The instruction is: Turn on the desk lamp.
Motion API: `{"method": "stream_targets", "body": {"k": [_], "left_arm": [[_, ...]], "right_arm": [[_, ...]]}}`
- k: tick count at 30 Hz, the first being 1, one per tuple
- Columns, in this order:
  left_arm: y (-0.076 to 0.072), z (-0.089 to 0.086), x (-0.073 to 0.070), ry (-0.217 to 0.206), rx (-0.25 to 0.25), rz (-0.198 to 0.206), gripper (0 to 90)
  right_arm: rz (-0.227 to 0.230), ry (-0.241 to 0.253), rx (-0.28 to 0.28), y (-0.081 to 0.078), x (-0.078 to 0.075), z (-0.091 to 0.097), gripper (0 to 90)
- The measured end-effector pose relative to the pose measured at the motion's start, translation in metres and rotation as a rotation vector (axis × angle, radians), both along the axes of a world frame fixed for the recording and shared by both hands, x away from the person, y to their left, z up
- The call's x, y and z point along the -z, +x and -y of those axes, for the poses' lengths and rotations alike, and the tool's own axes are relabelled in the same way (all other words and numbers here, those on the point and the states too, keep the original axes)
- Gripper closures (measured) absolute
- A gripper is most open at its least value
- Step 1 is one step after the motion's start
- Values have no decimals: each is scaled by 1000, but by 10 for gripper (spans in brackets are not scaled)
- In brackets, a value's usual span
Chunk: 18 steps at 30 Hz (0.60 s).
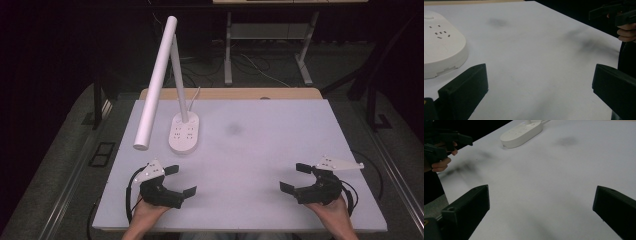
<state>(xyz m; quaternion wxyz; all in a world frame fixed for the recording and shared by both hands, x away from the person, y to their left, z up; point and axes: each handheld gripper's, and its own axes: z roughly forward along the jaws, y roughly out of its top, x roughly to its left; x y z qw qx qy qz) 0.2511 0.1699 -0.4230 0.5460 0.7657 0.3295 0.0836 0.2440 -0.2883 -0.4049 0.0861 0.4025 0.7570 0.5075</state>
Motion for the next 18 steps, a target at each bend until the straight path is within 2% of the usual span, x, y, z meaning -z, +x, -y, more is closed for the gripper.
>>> {"method": "stream_targets", "body": {"k": [11,18], "left_arm": [[0,0,1,-3,6,-8,0],[0,-3,1,-10,-4,-13,0]], "right_arm": [[-10,-14,10,1,-2,4,6],[-8,1,12,0,-7,7,6]]}}
